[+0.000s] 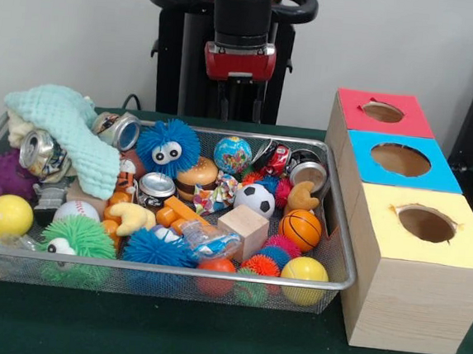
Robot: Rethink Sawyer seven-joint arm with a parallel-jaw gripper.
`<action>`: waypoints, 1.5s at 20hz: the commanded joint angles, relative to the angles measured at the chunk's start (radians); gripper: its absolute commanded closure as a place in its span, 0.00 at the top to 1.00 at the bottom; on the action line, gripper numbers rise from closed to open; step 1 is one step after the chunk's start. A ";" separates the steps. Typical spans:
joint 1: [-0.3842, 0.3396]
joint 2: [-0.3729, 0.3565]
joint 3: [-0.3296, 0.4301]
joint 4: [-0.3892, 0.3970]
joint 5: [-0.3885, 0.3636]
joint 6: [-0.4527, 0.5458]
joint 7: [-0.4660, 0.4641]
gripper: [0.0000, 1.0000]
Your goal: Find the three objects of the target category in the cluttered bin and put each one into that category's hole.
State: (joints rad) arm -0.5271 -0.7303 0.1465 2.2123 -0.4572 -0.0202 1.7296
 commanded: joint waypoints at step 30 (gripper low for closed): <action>0.074 0.324 -0.084 -0.064 0.303 -0.347 0.293 1.00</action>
State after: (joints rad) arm -0.4661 -0.5991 0.0135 2.2741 -0.2604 -0.2888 1.7494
